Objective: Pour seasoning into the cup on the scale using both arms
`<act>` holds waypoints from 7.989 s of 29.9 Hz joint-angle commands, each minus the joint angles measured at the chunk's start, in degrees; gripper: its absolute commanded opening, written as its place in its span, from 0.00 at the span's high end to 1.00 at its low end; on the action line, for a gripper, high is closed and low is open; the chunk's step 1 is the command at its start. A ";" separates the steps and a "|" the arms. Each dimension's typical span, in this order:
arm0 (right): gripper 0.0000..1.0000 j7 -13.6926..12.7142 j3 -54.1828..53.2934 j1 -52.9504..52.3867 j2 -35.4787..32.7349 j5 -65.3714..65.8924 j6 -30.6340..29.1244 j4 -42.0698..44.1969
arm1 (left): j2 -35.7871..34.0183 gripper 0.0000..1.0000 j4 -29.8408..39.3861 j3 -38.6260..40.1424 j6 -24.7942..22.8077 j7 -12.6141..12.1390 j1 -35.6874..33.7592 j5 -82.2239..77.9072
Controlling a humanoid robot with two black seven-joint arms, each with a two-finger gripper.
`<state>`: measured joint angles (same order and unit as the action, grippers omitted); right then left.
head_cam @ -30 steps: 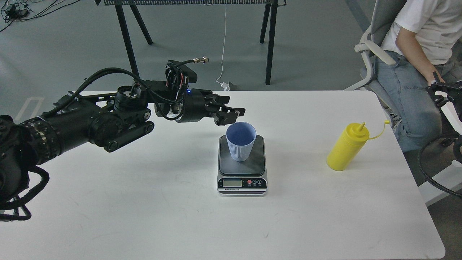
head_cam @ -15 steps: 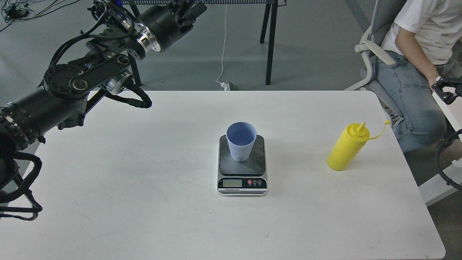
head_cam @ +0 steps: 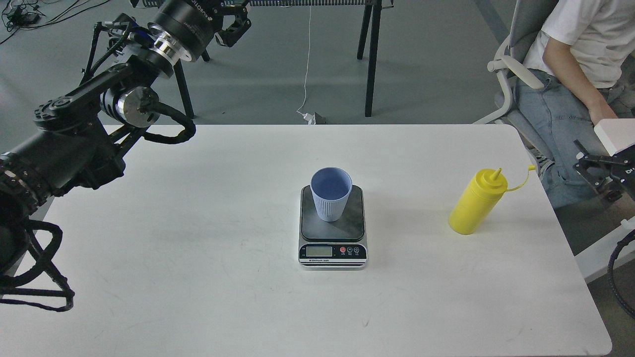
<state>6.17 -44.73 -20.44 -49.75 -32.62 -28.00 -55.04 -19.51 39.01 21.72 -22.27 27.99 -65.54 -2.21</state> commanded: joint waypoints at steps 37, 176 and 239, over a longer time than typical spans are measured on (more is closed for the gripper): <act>0.00 7.27 -3.17 19.57 21.18 -3.33 0.00 -15.37 | -0.09 0.00 -1.92 2.63 -2.60 0.01 2.69 3.27; 0.67 1.74 11.68 -19.81 28.66 46.67 12.09 -9.03 | -2.64 0.00 -2.01 2.98 -3.13 0.01 4.63 3.27; 0.69 -5.38 35.66 -39.75 23.74 84.65 34.06 -18.35 | -2.81 0.00 -2.01 3.07 -3.13 0.01 4.72 3.36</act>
<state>1.20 -11.30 -57.81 -25.46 51.10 5.89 -72.13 -22.23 37.00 24.79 -25.40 28.00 -60.82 1.15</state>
